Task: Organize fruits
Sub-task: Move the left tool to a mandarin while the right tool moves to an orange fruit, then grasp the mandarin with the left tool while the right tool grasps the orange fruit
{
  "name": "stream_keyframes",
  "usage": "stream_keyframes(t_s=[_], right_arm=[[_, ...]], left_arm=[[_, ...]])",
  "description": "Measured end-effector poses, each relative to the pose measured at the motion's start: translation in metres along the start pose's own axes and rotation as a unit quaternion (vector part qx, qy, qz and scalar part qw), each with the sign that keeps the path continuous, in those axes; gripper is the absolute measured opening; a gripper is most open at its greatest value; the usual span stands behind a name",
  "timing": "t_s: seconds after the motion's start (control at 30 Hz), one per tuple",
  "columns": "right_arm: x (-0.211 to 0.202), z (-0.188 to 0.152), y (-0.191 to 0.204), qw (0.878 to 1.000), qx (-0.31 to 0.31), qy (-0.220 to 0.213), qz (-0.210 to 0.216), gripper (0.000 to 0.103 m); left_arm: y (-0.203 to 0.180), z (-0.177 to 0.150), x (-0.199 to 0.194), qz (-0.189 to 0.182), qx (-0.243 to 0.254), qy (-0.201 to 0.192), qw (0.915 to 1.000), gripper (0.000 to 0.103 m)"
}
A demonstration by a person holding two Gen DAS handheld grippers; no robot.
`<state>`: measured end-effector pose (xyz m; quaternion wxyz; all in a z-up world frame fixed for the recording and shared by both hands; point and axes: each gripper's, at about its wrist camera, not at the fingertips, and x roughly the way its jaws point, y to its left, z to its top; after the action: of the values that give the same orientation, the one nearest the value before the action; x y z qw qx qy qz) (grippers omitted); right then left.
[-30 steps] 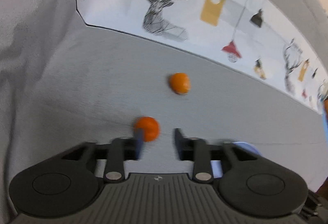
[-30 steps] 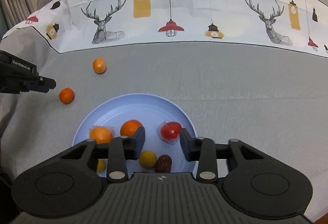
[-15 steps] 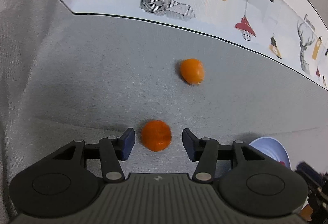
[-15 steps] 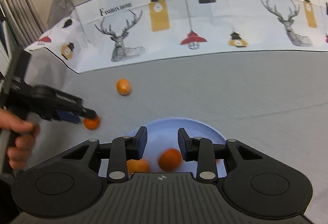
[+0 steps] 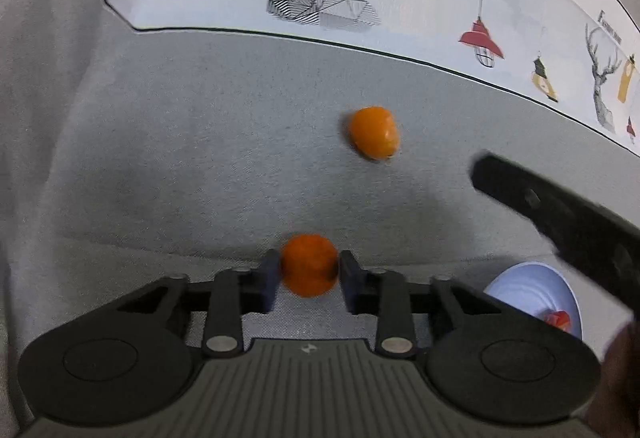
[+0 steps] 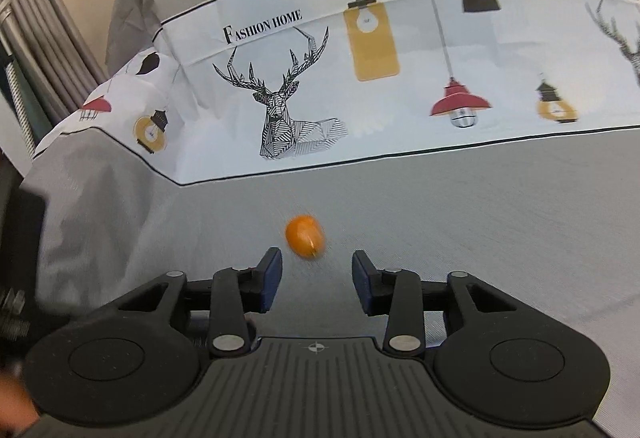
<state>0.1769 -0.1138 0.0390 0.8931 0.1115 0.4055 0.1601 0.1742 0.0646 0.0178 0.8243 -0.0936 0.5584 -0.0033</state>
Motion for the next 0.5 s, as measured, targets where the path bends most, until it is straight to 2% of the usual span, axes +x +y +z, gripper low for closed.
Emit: stream_keyframes(t_s=[0.17,0.33,0.5], right_arm=[[0.039,0.012,0.008,1.000,-0.014,0.017,-0.004,0.051],[0.079,0.014,0.011,0.999,-0.023,0.042,-0.009,0.052],[0.101,0.017,0.016,0.997,-0.045,0.055,-0.024,0.052]], left_arm=[[0.005,0.002,-0.001,0.004,-0.016,-0.001,0.9999,0.034],[0.001,0.003,0.002,0.012,-0.011,-0.004,0.9999,0.034],[-0.001,0.002,0.003,0.017,-0.007,-0.004,0.9998,0.036]])
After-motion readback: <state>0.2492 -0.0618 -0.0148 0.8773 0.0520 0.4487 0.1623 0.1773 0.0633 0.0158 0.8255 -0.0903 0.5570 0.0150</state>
